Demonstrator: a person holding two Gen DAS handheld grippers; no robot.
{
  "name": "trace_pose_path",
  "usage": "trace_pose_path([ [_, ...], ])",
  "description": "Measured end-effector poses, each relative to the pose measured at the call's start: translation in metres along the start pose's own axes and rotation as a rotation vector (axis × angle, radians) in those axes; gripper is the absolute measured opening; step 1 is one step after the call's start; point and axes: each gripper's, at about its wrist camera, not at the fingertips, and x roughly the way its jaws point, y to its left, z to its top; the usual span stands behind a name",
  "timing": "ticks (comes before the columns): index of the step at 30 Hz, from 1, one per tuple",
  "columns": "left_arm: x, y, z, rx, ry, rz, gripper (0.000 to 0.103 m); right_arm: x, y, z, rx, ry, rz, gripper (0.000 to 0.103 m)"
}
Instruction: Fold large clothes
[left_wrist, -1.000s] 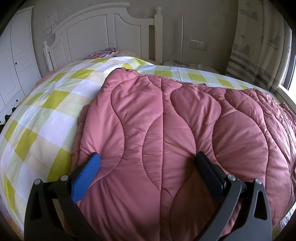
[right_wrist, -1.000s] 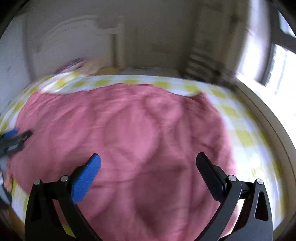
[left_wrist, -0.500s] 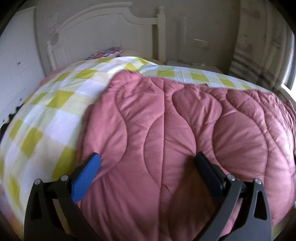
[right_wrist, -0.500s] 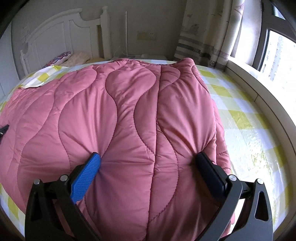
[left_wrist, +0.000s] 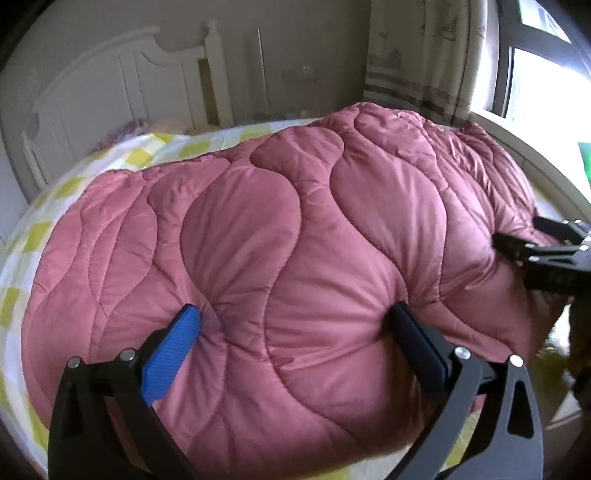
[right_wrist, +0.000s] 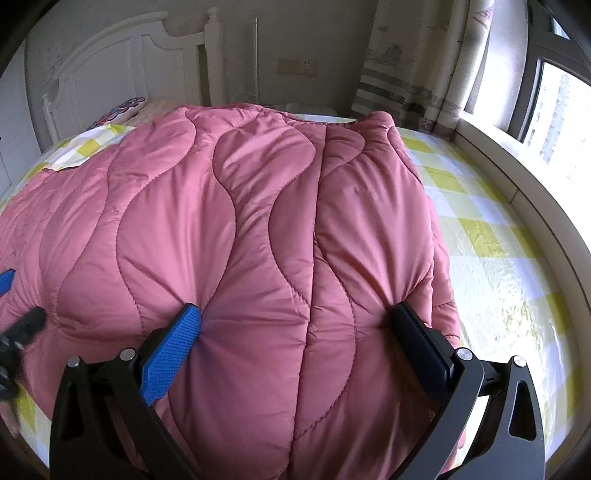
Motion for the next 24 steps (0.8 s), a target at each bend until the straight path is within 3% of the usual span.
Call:
trace_pose_path([
  [4, -0.036, 0.057, 0.004, -0.195, -0.107, 0.069, 0.1, 0.0, -0.001, -0.001, 0.001, -0.001, 0.003, 0.099],
  [8, -0.013, 0.127, -0.009, -0.342, -0.009, 0.102, 0.099, 0.0, -0.001, -0.001, 0.0, 0.0, 0.006, 0.099],
  [10, -0.001, 0.131, -0.018, -0.284, -0.008, 0.097, 0.1, -0.001, -0.002, 0.0, 0.003, 0.009, 0.003, 0.099],
  [14, 0.004, 0.117, -0.018, -0.228, -0.003, 0.212, 0.101, -0.027, 0.017, 0.003, -0.016, -0.037, -0.063, 0.099],
  [16, 0.007, 0.115, -0.018, -0.233, -0.002, 0.22, 0.101, -0.048, 0.038, 0.001, -0.05, -0.099, 0.013, 0.099],
  [20, 0.007, 0.113, -0.018, -0.227, -0.008, 0.219, 0.101, -0.06, 0.1, -0.012, -0.226, -0.1, 0.157, 0.098],
  [22, 0.005, 0.113, -0.019, -0.225, -0.009, 0.222, 0.101, -0.042, 0.131, -0.026, -0.331, -0.031, 0.145, 0.098],
  [24, 0.004, 0.112, -0.02, -0.221, -0.007, 0.219, 0.101, -0.033, 0.134, -0.033, -0.342, -0.031, 0.128, 0.099],
])
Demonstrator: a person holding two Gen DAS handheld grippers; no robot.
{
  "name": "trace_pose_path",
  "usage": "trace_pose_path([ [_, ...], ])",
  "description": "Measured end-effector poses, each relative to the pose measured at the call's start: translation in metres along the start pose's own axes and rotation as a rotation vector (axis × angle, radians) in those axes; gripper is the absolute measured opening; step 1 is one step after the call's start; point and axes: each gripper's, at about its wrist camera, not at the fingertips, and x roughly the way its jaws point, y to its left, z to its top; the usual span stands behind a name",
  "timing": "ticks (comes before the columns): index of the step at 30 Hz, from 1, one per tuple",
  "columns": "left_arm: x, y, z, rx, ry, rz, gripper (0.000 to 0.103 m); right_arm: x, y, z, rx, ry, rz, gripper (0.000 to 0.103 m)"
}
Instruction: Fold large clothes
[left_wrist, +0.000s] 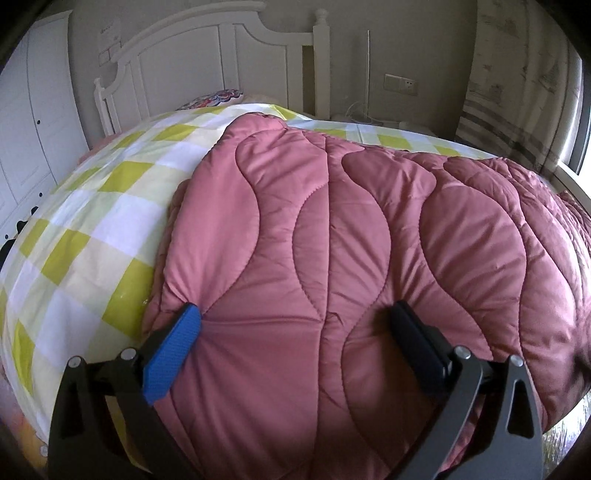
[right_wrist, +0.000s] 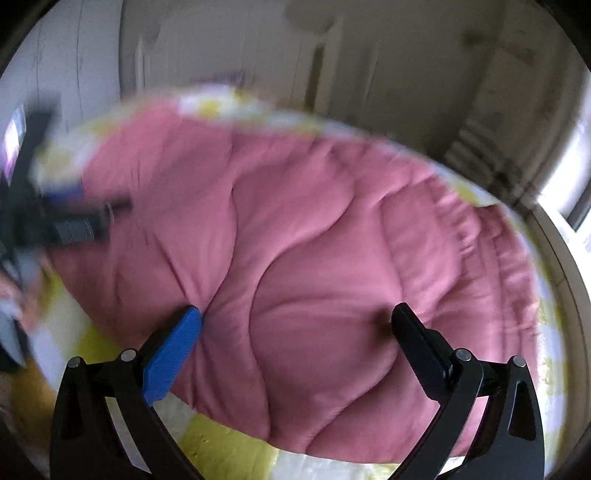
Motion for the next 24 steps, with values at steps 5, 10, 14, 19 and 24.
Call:
trace_pose_path([
  [5, -0.002, -0.002, -0.002, 0.008, -0.001, -0.006, 0.101, -0.016, -0.05, -0.009, 0.098, 0.011, 0.01, 0.098],
  [10, -0.003, -0.001, -0.002, 0.005, -0.008, -0.007, 0.101, -0.054, -0.133, -0.051, 0.349, -0.038, -0.1, 0.098],
  [14, -0.004, -0.002, -0.003, 0.004, -0.013, -0.006, 0.101, -0.088, -0.197, -0.105, 0.644, -0.075, 0.005, 0.098],
  [19, -0.004, 0.0, -0.003, 0.005, -0.016, -0.008, 0.101, -0.084, -0.185, -0.136, 0.668, -0.002, 0.215, 0.098],
  [24, -0.004, -0.001, -0.004, 0.007, -0.015, -0.006, 0.101, -0.054, -0.157, -0.12, 0.7, 0.014, 0.331, 0.098],
])
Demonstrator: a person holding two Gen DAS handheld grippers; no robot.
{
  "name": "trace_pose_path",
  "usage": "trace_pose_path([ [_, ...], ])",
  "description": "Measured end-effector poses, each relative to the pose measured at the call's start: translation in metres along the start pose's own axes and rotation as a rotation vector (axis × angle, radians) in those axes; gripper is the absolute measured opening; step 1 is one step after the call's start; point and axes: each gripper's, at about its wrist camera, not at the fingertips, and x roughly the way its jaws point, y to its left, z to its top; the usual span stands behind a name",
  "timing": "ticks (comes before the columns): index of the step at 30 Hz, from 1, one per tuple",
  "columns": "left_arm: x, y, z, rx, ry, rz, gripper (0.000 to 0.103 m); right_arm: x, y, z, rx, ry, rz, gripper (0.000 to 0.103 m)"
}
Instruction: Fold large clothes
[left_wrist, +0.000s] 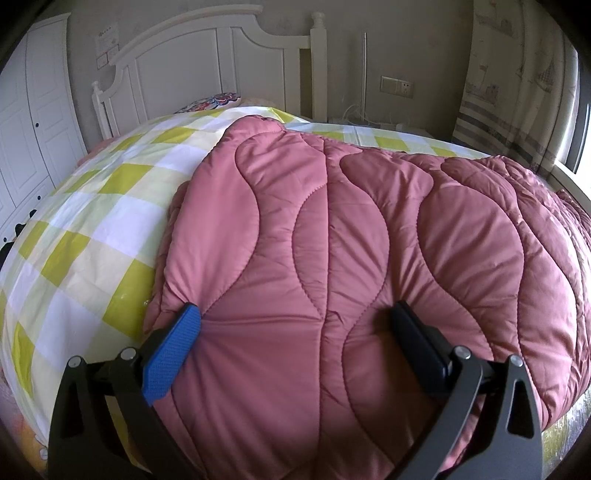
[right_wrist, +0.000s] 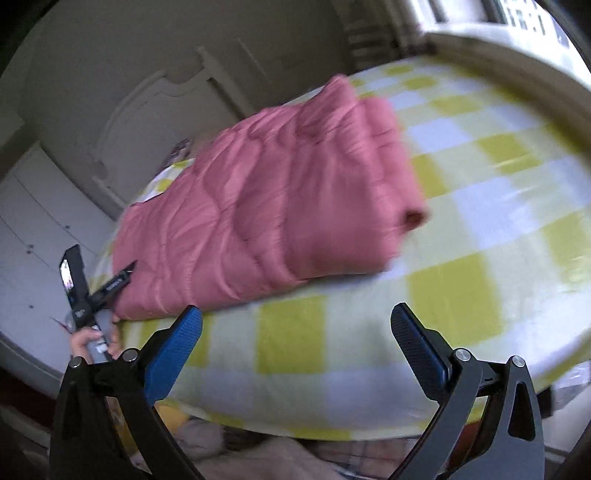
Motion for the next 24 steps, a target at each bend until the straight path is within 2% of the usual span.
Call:
trace_pose_path([
  [3, -0.001, -0.001, 0.0, 0.009, 0.001, 0.001, 0.101, 0.017, 0.012, 0.007, 0.031, -0.088, -0.052, 0.099],
  [4, -0.001, -0.001, 0.0, 0.011, 0.002, -0.002, 0.101, 0.021, 0.013, 0.012, 0.062, -0.122, -0.052, 0.099],
  [7, 0.0, -0.001, 0.0, 0.019, 0.004, -0.003, 0.101, 0.035, 0.003, 0.031, 0.268, -0.258, -0.014, 0.099],
  [10, -0.001, -0.003, 0.0, 0.029, 0.004, -0.003, 0.101, 0.052, 0.011, 0.048, 0.303, -0.304, -0.021, 0.098],
  [11, -0.001, -0.003, 0.0, 0.03, 0.004, -0.003, 0.101, 0.057, 0.012, 0.05, 0.31, -0.321, 0.013, 0.089],
  [12, -0.001, -0.003, 0.0, 0.031, 0.004, -0.004, 0.101, 0.063, 0.009, 0.049, 0.334, -0.308, 0.034, 0.055],
  [13, -0.001, -0.003, 0.0, 0.031, 0.004, -0.005, 0.101, 0.068, 0.005, 0.048, 0.354, -0.296, 0.081, 0.042],
  [15, -0.001, -0.004, 0.0, 0.03, 0.003, -0.004, 0.101, 0.062, 0.0, 0.047, 0.369, -0.322, 0.145, 0.037],
  [19, -0.004, -0.006, -0.002, 0.04, 0.001, -0.008, 0.101, 0.028, 0.008, 0.029, 0.286, -0.358, 0.182, 0.035],
  [23, -0.033, -0.011, -0.007, 0.046, -0.011, -0.04, 0.099, -0.006, 0.0, 0.009, 0.217, -0.382, 0.154, 0.035],
  [24, -0.047, -0.016, -0.005, 0.041, -0.025, -0.08, 0.099, -0.014, -0.003, 0.005, 0.204, -0.39, 0.141, 0.035],
])
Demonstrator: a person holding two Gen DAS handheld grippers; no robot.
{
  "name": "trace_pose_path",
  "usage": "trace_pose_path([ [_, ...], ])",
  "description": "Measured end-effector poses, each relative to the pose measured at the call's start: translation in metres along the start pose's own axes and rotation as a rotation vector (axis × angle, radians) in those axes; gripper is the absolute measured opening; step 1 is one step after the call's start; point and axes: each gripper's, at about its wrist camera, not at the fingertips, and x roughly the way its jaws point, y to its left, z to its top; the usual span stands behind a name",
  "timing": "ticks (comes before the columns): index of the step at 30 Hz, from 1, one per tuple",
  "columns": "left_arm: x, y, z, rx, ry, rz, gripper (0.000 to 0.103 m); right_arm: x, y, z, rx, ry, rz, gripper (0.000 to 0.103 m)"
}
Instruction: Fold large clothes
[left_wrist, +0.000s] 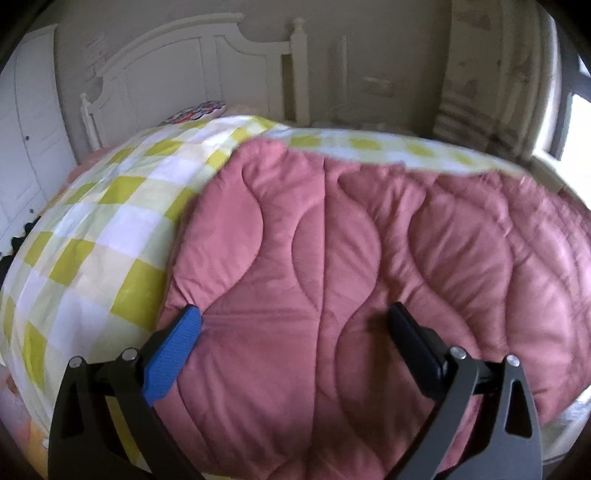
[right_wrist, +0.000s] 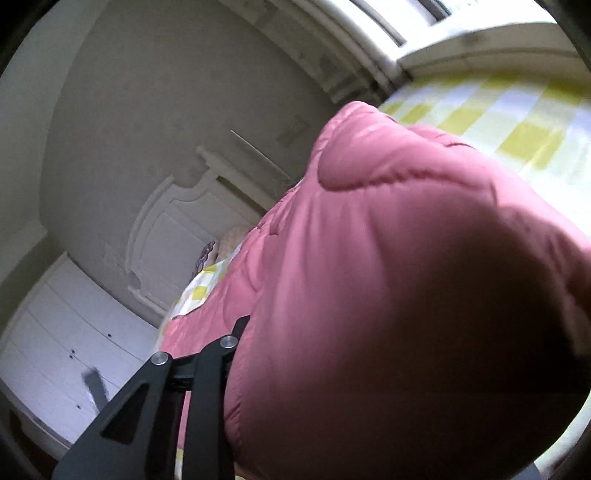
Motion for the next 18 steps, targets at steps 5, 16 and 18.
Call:
trace_pose_path([
  [5, -0.049, -0.054, 0.038, 0.074, -0.112, -0.098, 0.1, -0.048, -0.021, -0.015, -0.07, -0.026, -0.046, 0.035],
  [16, 0.098, -0.212, 0.074, 0.364, 0.135, 0.127, 0.101, -0.063, -0.005, -0.034, -0.228, -0.044, -0.071, 0.035],
  [18, 0.112, -0.2, 0.077, 0.275, 0.184, 0.058, 0.101, -0.07, -0.001, -0.039, -0.271, -0.05, -0.08, 0.035],
])
